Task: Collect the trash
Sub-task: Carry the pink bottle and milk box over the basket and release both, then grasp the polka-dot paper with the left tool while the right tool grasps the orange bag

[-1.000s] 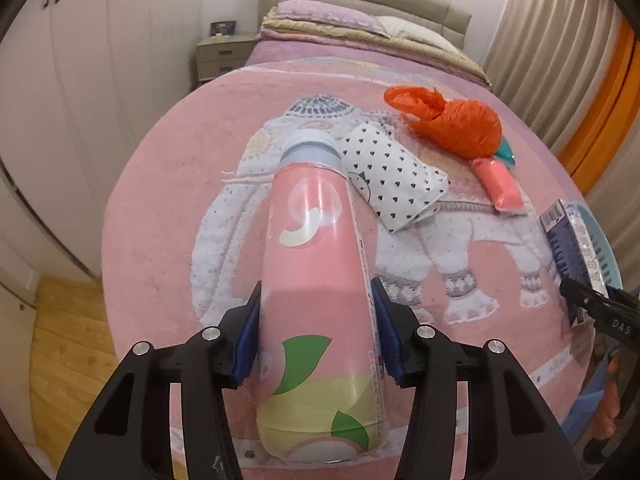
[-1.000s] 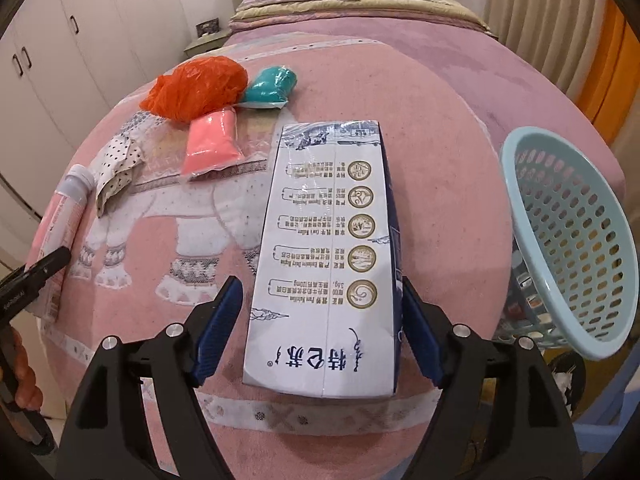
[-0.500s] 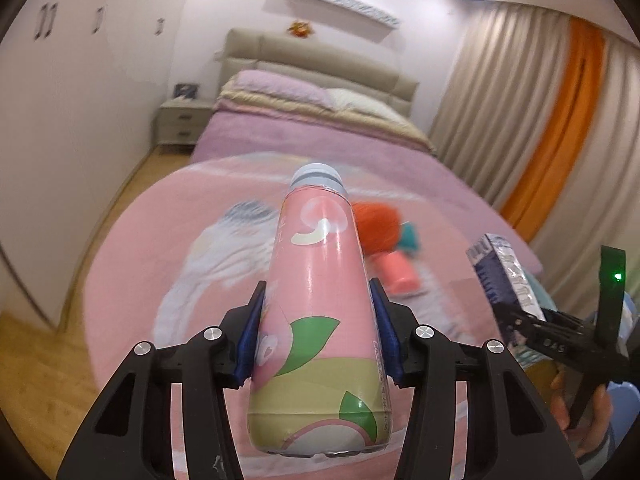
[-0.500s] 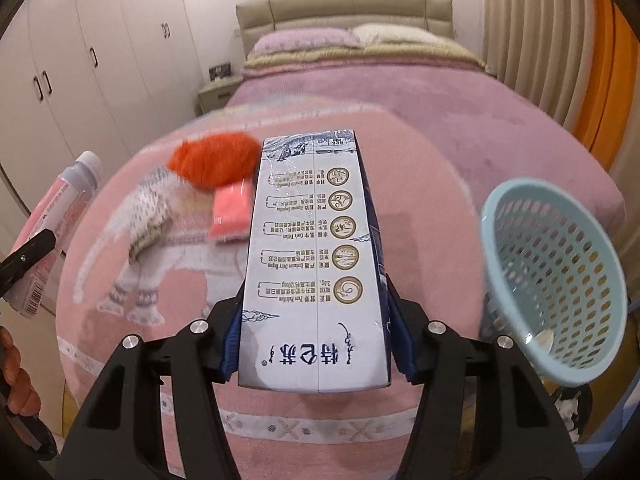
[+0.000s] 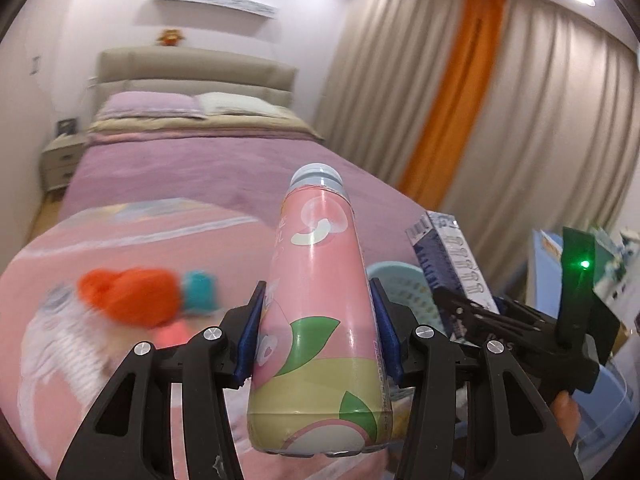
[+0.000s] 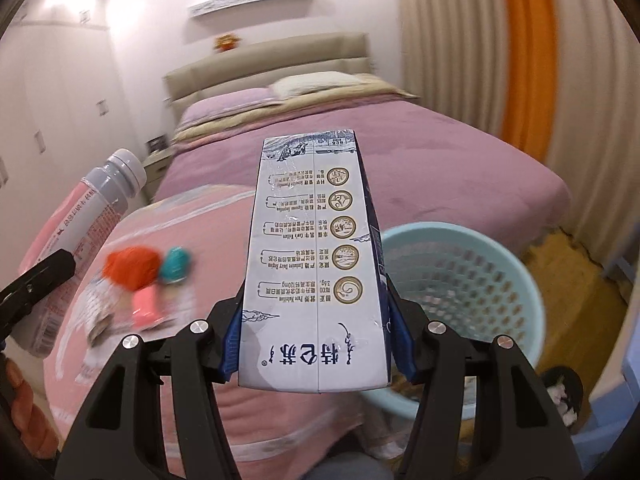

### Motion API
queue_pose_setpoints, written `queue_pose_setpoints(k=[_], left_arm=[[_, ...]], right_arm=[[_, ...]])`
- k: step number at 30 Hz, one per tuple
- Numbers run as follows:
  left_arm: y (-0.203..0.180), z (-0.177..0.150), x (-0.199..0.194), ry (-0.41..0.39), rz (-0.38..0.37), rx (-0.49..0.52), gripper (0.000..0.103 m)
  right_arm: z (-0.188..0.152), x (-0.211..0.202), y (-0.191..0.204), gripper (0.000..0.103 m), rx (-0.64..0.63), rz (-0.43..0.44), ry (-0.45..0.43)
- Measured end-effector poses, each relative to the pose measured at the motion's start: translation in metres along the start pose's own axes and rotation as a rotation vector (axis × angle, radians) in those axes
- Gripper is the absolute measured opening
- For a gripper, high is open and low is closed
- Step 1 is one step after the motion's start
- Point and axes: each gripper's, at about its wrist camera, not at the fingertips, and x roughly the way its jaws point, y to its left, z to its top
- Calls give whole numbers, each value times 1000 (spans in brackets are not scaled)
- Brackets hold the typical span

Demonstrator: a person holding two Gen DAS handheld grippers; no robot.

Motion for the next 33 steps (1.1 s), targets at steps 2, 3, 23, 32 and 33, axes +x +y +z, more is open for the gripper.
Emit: queue_pose_setpoints(k=[2,3,23,32,33], left_arm=[[-14,4,19,22,-22,19,47],[-24,8,37,46,-52,30,47],[-84,-29,211,423,-264,13,48],[-84,-24,180,355,-259,48,59],[-82,-22,176,348,-263,48,59]], right_arm=[[2,9,-22,55,48,-23,15],[2,12,-31,55,67,-31,23],[-39,83,-143,56,305,-173,228],[-42,71,-139,65,289,-135,202],[-41,69,-136,65,284,-129,197]])
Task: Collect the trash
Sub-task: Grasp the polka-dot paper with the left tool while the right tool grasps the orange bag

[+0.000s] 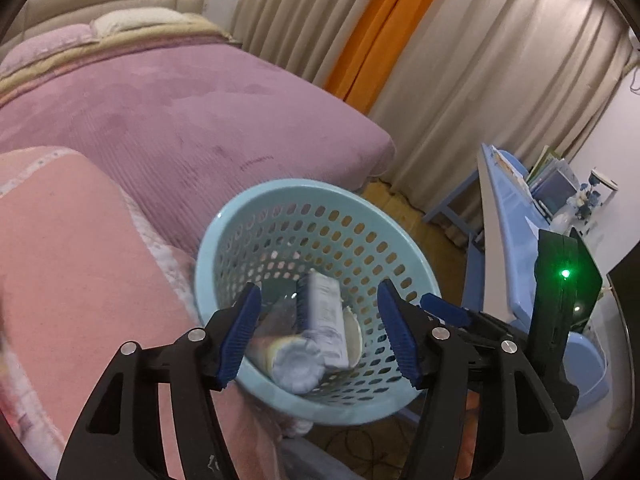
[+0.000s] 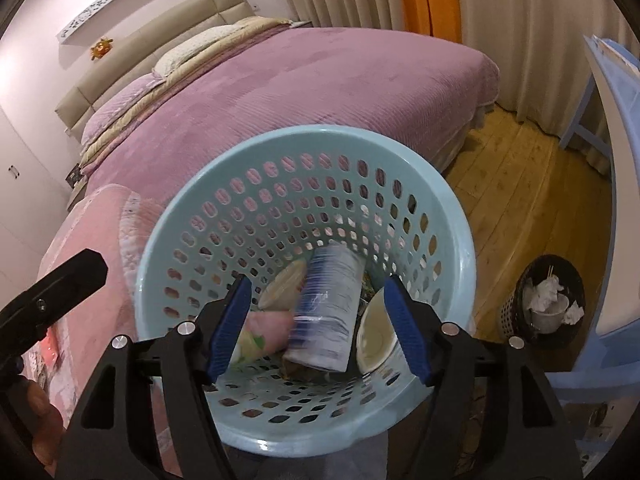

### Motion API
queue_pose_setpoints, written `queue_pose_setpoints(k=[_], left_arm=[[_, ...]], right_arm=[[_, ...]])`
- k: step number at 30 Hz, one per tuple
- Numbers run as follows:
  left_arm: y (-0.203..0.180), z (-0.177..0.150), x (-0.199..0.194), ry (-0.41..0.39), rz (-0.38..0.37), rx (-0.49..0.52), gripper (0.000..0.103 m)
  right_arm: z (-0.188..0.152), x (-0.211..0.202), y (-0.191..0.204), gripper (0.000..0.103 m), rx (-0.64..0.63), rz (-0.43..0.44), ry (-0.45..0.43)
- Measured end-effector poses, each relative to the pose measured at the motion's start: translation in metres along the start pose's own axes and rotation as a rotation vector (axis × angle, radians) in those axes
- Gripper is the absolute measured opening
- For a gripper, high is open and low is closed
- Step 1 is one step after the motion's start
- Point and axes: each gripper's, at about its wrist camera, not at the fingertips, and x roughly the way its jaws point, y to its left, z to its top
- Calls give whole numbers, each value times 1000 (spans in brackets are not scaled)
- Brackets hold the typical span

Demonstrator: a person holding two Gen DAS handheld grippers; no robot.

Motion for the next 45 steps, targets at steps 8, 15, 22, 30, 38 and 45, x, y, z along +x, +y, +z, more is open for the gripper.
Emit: queue_pose_setpoints(k=[8,15,22,30,38,45], left_arm=[[1,-10,-51,-80,-5,-4,59],[29,-32,-122,-184,74,-72,59],[77,-70,-187,-256,310,-169,62],[152,-120,-244,-286,593,-330,74],[207,-142,-252,-272,594,-482,75],[228,-145,-237,-247,595,-522,75]], right_arm=[[-4,-38,43,65,-108,57,-76],[-17,-75,97,65,-229,145,-159],[-39,-73,158,65,-344,249,-143],[-75,-59,246,65,-512,357,-109],[-104,-37,301,65,-618,388,-64],[-108,-10,324,65,-612,387,4]])
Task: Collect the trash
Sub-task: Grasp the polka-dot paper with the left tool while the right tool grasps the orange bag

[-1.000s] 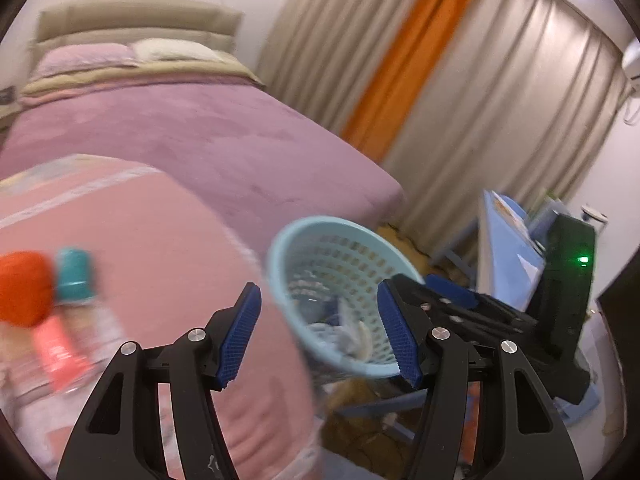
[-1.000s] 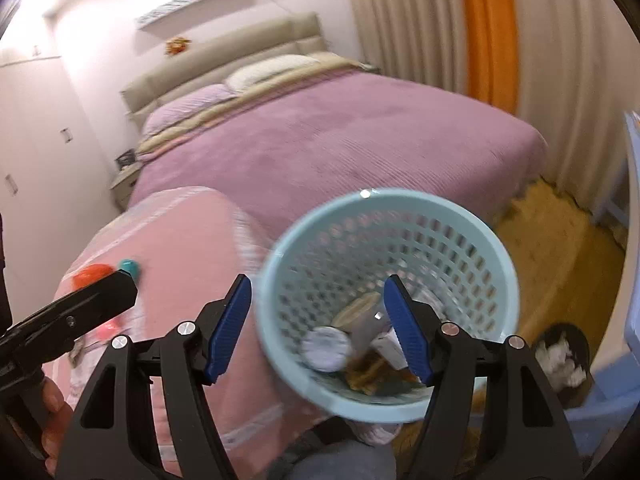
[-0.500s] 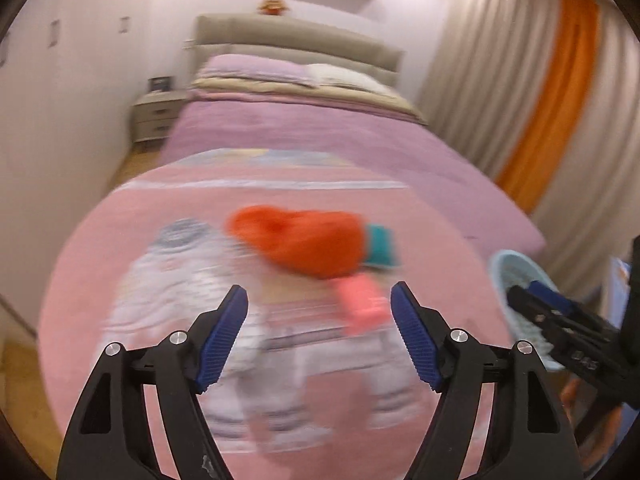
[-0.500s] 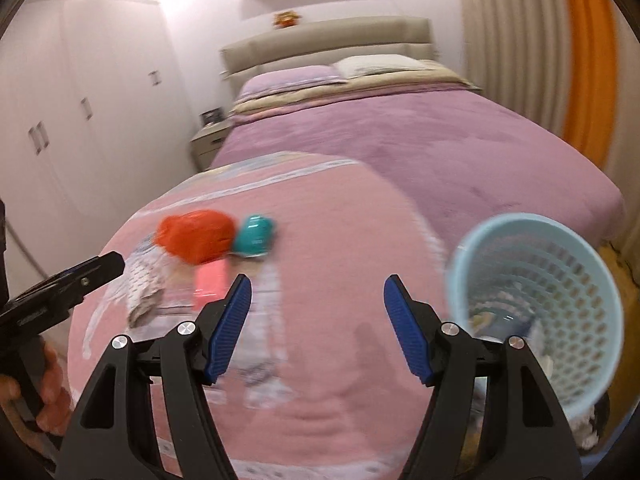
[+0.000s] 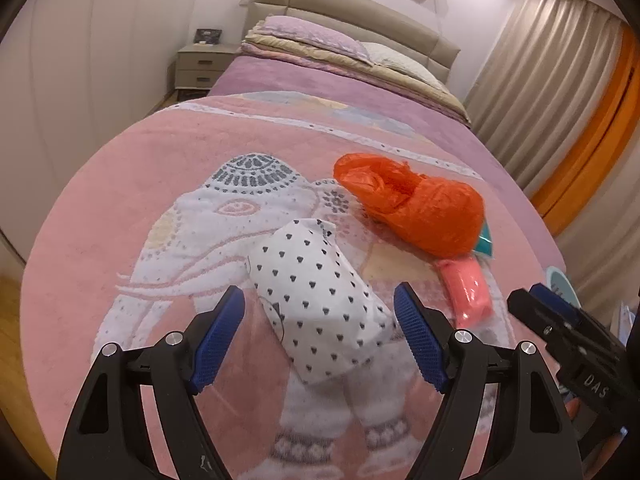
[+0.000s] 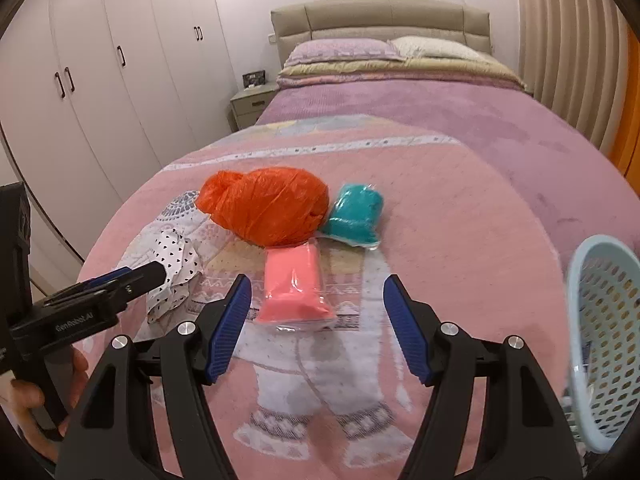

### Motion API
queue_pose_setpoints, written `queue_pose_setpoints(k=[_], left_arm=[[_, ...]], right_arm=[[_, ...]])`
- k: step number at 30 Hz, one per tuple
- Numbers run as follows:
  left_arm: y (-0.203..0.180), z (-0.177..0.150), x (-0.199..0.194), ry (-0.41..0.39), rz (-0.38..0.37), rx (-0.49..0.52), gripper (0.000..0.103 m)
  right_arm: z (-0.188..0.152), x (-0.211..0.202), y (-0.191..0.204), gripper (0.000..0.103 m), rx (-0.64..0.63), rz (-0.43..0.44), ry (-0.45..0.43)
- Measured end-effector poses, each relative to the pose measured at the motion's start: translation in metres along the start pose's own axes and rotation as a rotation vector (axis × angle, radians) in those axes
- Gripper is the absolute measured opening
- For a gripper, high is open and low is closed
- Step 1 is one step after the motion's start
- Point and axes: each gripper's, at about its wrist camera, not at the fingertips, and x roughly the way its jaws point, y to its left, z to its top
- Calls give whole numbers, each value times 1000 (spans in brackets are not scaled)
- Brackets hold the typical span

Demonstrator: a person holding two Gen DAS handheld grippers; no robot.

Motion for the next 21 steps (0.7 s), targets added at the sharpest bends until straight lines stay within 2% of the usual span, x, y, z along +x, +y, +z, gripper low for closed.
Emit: queue_pose_setpoints(k=[3,6,10,14,18,21], left_arm=[[-4,1,8,1,35,19,74],[-6,-1,14,19,58,33,64],[-9,-3,12,-2,119,78,42],[-1,-4,4,-28,82,38,25],[3,-5,0,-56,59,16,25],[-1,-8,-2,-67,56,37,25]], right_arm=[[-2,8,1,65,17,5,18],[-2,13,1,65,17,0,25],[5,17,1,65,20,-10,21],[23,21,3,65,14,-3,8],[46,34,16,66,-29,6,10],[59,45,16,70,-9,22,21]])
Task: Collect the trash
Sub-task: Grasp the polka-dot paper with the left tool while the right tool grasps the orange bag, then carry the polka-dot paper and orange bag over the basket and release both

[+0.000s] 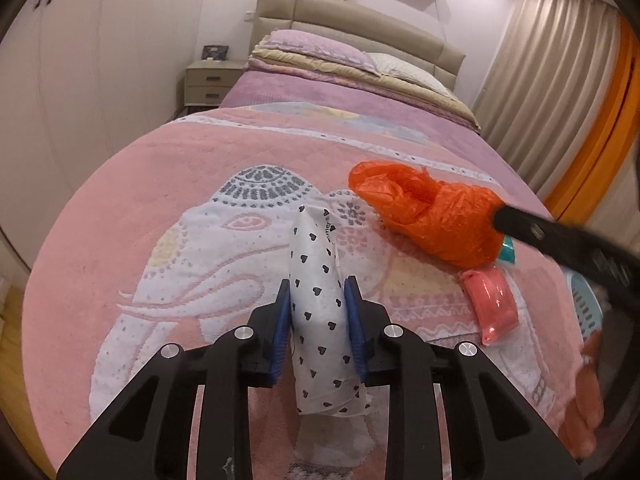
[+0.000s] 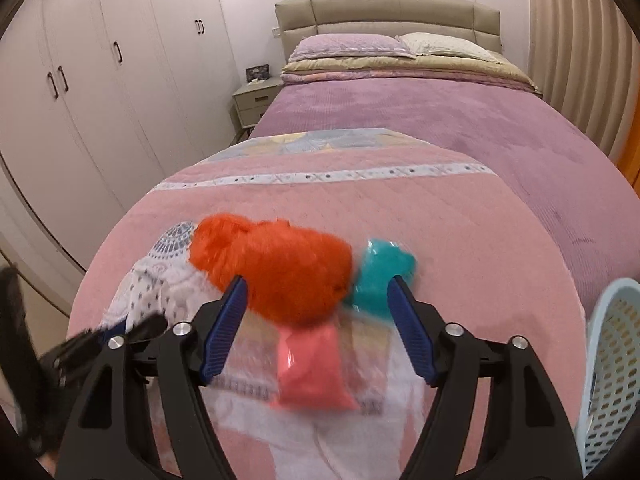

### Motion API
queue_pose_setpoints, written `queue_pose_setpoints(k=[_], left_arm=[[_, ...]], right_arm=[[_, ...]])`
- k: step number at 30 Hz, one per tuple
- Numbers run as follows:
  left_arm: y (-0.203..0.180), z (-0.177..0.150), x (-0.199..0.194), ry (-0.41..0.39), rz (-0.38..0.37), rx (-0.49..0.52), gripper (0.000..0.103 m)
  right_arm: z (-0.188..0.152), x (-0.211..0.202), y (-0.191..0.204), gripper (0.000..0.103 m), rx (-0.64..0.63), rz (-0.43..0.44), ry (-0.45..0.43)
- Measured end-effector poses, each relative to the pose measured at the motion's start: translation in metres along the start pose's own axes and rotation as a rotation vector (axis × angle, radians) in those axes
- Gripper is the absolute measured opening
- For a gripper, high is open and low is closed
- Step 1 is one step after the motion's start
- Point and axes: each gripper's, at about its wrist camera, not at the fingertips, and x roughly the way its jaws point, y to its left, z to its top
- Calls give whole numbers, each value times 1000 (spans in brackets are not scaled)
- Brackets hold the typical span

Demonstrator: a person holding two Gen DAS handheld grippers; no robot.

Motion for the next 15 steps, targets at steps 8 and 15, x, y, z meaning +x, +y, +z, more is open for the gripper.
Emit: queue_pose_setpoints(k=[8,15], left_arm=[[-3,0,-1,-11,3,19,25],[-3,0,-1,-14,-2,24,25]], right_arm=[[10,33,5,71,31,66,71],[5,26,14,40,-8,69,48]])
